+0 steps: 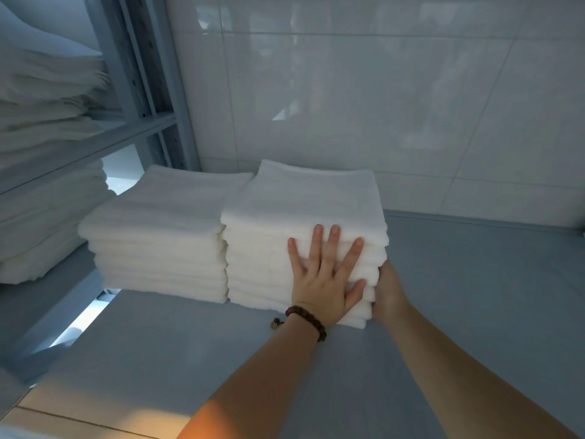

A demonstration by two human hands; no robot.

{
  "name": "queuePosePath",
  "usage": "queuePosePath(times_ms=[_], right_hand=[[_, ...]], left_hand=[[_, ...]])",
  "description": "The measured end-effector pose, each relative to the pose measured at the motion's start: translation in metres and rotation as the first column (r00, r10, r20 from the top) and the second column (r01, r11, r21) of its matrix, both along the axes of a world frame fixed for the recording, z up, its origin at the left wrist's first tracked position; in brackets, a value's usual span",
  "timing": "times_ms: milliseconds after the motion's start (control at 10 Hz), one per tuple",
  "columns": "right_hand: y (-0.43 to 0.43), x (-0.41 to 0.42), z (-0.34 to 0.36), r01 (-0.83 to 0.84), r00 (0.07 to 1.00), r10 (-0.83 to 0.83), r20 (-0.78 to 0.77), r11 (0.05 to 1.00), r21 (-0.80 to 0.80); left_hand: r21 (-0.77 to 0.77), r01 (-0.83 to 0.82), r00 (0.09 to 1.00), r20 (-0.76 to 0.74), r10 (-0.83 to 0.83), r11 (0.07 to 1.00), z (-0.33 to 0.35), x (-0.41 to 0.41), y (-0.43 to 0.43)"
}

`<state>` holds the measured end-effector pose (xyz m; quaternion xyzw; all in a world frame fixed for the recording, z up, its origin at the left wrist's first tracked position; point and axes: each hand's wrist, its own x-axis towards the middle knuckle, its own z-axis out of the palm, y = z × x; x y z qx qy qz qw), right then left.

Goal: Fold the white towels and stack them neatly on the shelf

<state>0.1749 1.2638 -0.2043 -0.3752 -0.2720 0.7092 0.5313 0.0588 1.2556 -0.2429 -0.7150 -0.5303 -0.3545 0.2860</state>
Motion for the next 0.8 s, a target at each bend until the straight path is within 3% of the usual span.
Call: queuePosePath(times_ms=[300,500,700,800], right_hand=[[-0.010,0.007,0.017,-0.037,0.977,0.042,0.209,0.999,-0.029],[-0.034,-0.001,0.047,0.021,0.969,0.000,0.246,0.996,-0.086],[-0.073,-0.004,0.076,0.113,0.916,-0.048,0.398,0.984,-0.142],[-0.091,-0.004,0.090,0.155,0.820,-0.076,0.568,0.984,-0.092]], left_hand=[[-0.181,-0.023,1.000,-0.001,0.023,0.983,0.017,-0.013,-0.031],[-0.456,-0.123,0.981,0.078,0.177,0.881,0.053,-0.029,-0.072],[-0.649,-0.110,0.951,0.151,0.270,0.753,0.087,-0.047,-0.120],[-0.667,-0.064,0.931,0.228,0.285,0.743,0.108,-0.059,-0.140]])
